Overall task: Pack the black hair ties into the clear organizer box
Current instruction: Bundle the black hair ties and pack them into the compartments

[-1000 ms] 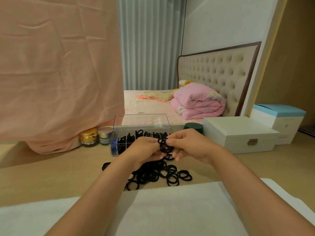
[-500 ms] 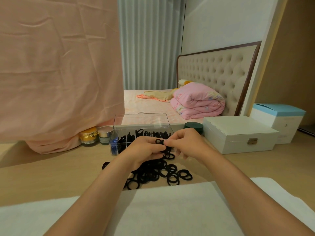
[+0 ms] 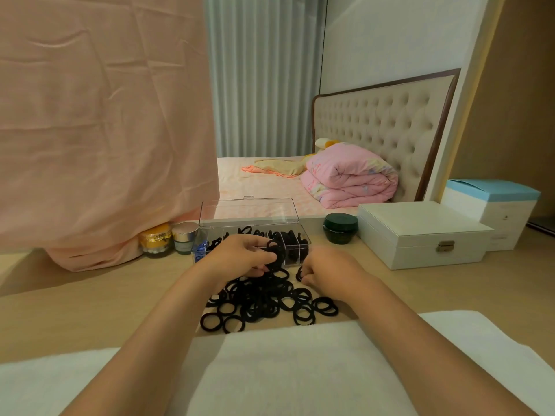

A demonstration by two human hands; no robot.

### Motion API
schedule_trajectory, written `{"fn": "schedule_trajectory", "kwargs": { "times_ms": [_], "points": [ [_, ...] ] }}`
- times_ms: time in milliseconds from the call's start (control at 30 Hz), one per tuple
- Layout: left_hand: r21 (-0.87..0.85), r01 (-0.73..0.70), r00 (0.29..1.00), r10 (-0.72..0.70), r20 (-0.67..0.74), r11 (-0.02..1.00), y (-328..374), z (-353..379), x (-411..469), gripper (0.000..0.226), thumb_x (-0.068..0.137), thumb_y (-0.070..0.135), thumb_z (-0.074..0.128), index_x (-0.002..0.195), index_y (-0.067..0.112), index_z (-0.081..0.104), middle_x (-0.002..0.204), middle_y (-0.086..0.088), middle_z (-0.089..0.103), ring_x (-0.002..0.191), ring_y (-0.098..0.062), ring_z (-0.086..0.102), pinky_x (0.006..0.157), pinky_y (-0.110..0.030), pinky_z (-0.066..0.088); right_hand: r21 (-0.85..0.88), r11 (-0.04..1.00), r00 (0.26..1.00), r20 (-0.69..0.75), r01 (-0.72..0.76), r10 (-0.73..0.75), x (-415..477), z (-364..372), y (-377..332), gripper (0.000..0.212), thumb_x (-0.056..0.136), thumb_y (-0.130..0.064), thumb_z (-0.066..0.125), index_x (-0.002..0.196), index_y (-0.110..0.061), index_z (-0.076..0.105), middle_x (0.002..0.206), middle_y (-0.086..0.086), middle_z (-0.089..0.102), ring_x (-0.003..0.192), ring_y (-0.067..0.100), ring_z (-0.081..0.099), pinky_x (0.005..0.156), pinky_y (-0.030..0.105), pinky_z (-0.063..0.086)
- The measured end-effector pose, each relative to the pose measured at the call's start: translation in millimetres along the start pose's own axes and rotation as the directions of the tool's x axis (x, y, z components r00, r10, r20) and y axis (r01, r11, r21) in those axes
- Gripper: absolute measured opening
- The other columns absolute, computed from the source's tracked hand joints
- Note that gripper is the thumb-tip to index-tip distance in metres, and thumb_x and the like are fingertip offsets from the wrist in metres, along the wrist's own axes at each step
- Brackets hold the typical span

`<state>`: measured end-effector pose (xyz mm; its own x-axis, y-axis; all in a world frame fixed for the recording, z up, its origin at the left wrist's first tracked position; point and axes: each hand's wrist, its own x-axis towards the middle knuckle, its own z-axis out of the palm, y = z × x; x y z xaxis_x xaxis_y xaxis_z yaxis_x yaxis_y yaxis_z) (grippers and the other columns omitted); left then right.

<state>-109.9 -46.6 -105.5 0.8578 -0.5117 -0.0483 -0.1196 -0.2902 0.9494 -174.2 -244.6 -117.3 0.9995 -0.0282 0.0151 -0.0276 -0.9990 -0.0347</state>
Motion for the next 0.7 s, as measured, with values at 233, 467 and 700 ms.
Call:
{"fn": "schedule_trajectory", "kwargs": {
  "times_ms": [233, 467, 700],
  "points": [
    [-0.051, -0.016, 0.999, 0.013, -0.049, 0.999, -0.6, 6.6, -0.2, 0.022, 0.093, 0.011, 0.069, 0.11, 0.022, 0.076, 0.101, 0.0, 0.077, 0.081, -0.007, 0.071, 0.085, -0.027, 0.06, 0.618, 0.784, 0.998, -0.044, 0.068, -0.052, -14.3, -22.3, 10.3, 0.017, 0.101, -0.029, 0.059, 0.092, -0.022, 0.071, 0.093, 0.013, 0.072, 0.07, 0.014, 0.061, 0.058, 0.031, 0.054],
    [-0.07, -0.001, 0.998, -0.003, -0.059, 0.998, 2.2, 11.4, -0.6, 0.021, 0.088, 0.015, 0.076, 0.108, 0.022, 0.079, 0.105, -0.001, 0.077, 0.085, -0.008, 0.071, 0.087, -0.03, 0.061, 0.984, 0.173, 0.962, -0.001, 0.05, -0.273, -20.5, -41.3, 3.6, 0.019, 0.102, -0.017, 0.057, 0.094, -0.011, 0.074, 0.082, 0.007, 0.069, 0.062, 0.016, 0.06, 0.045, 0.024, 0.049],
    [-0.306, 0.047, 0.985, 0.006, 0.17, 0.951, 13.7, 13.2, -9.9, 0.026, 0.095, 0.015, 0.065, 0.12, 0.009, 0.071, 0.068, 0.007, 0.072, 0.076, -0.005, 0.07, 0.099, -0.036, 0.054, 0.914, 0.405, 1.0, -0.011, 0.01, 0.0, -14.0, -29.8, -6.8, 0.015, 0.1, -0.019, 0.063, 0.102, -0.01, 0.075, 0.083, 0.007, 0.071, 0.058, 0.016, 0.058, 0.043, 0.025, 0.047]
  ]
}}
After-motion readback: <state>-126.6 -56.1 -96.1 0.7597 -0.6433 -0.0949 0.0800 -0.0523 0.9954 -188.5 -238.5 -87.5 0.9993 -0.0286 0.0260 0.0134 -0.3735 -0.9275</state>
